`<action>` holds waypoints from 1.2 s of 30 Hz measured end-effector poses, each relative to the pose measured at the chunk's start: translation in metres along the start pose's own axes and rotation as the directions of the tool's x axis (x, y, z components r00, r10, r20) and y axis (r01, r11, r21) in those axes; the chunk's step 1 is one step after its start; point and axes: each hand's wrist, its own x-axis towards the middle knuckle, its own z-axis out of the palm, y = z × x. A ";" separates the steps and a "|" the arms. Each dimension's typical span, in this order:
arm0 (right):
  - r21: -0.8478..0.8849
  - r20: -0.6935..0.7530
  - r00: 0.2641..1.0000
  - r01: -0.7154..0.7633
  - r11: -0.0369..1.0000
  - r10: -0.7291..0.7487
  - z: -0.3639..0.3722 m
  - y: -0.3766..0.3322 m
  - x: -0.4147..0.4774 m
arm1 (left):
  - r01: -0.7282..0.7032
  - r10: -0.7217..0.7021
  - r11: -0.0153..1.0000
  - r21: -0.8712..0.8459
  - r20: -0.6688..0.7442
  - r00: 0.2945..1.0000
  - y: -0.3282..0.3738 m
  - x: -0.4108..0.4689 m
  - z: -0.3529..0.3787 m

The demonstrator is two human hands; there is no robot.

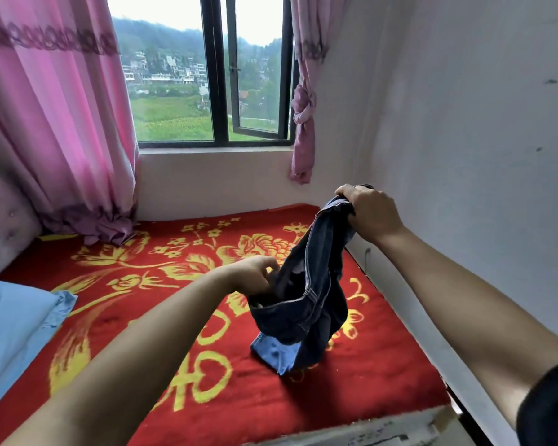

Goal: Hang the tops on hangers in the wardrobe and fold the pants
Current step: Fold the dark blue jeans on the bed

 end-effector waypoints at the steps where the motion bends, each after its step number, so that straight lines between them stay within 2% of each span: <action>1: -0.001 0.031 0.999 0.010 1.000 -0.010 0.001 0.006 -0.001 | 0.006 0.002 0.997 0.079 -0.109 0.994 -0.004 0.005 0.000; 3: -0.037 0.154 0.986 0.063 0.997 -0.057 -0.001 0.023 -0.008 | 0.086 -0.087 0.996 -0.017 -0.327 0.941 -0.019 0.009 -0.010; 6: -0.166 0.291 0.931 0.275 0.947 -0.220 -0.005 0.043 -0.024 | 0.215 -0.335 0.937 -0.276 -0.536 0.775 -0.046 0.012 -0.038; 8: -0.167 0.279 0.912 0.356 0.919 -0.303 -0.001 0.040 -0.030 | 0.221 -0.439 0.886 -0.408 -0.584 0.682 -0.054 0.017 -0.053; 9: -0.166 0.254 0.913 0.367 0.915 -0.320 0.003 0.036 -0.032 | 0.198 -0.483 0.851 -0.485 -0.577 0.659 -0.055 0.020 -0.059; 11: -0.133 0.174 0.929 0.351 0.927 -0.327 0.012 0.030 -0.031 | 0.124 -0.509 0.786 -0.606 -0.520 0.685 -0.053 0.024 -0.068; 12: -0.112 0.133 0.936 0.342 0.933 -0.327 0.015 0.028 -0.031 | 0.108 -0.488 0.781 -0.615 -0.494 0.719 -0.053 0.024 -0.072; 14: -0.126 0.070 0.934 0.357 0.925 -0.351 0.020 0.029 -0.031 | 0.137 -0.410 0.858 -0.495 -0.499 0.763 -0.054 0.023 -0.078; 15: -0.159 0.048 0.925 0.380 0.911 -0.377 0.022 0.030 -0.029 | 0.172 -0.363 0.915 -0.366 -0.555 0.748 -0.055 0.022 -0.082; 17: -0.232 0.016 0.913 0.400 0.886 -0.408 0.025 0.029 -0.024 | 0.209 -0.262 0.964 -0.165 -0.730 0.631 -0.056 0.019 -0.088; 19: -0.255 0.033 0.961 0.273 0.927 -0.274 0.026 0.023 -0.013 | 0.125 -0.239 0.971 -0.204 -0.856 0.459 -0.055 0.012 -0.103; 21: -0.211 0.133 0.991 0.019 0.977 0.010 0.023 0.012 -0.002 | 0.020 -0.287 0.955 -0.295 -0.908 0.305 -0.049 0.004 -0.124; 22: -0.183 0.192 0.973 -0.092 0.979 0.127 0.020 0.005 0.004 | -0.003 -0.282 0.956 -0.293 -0.922 0.267 -0.043 -0.001 -0.136; 24: -0.104 0.247 0.939 -0.220 0.970 0.239 0.011 -0.008 0.018 | 0.070 -0.167 0.986 -0.155 -0.960 0.224 -0.034 -0.012 -0.154; 26: 0.076 0.321 0.903 -0.324 0.943 0.285 0.001 -0.021 0.034 | 0.232 -0.020 0.972 0.033 -0.974 0.224 -0.029 -0.024 -0.169; 27: 0.208 0.408 0.868 -0.392 0.896 0.285 -0.004 -0.026 0.041 | 0.290 0.022 0.952 0.096 -0.968 0.248 -0.028 -0.029 -0.176; 29: 0.438 0.553 0.802 -0.509 0.741 0.224 -0.015 -0.037 0.053 | 0.321 0.012 0.939 0.121 -0.946 0.324 -0.027 -0.036 -0.188; 30: 0.499 0.550 0.810 -0.514 0.698 0.204 -0.020 -0.041 0.058 | 0.316 -0.033 0.945 0.088 -0.932 0.361 -0.027 -0.040 -0.192; 31: 0.528 0.497 0.843 -0.482 0.699 0.206 -0.023 -0.047 0.061 | 0.315 -0.081 0.948 0.051 -0.917 0.390 -0.028 -0.043 -0.194; 33: 0.495 0.294 0.927 -0.357 0.792 0.234 -0.030 -0.058 0.064 | 0.363 -0.100 0.930 0.063 -0.905 0.413 -0.032 -0.052 -0.193; 35: 0.436 0.081 0.970 -0.243 0.867 0.230 -0.042 -0.064 0.071 | 0.400 -0.093 0.913 0.083 -0.911 0.401 -0.033 -0.063 -0.196; 36: 0.416 -0.006 0.975 -0.198 0.888 0.220 -0.052 -0.065 0.076 | 0.367 -0.118 0.930 0.032 -0.918 0.378 -0.029 -0.068 -0.201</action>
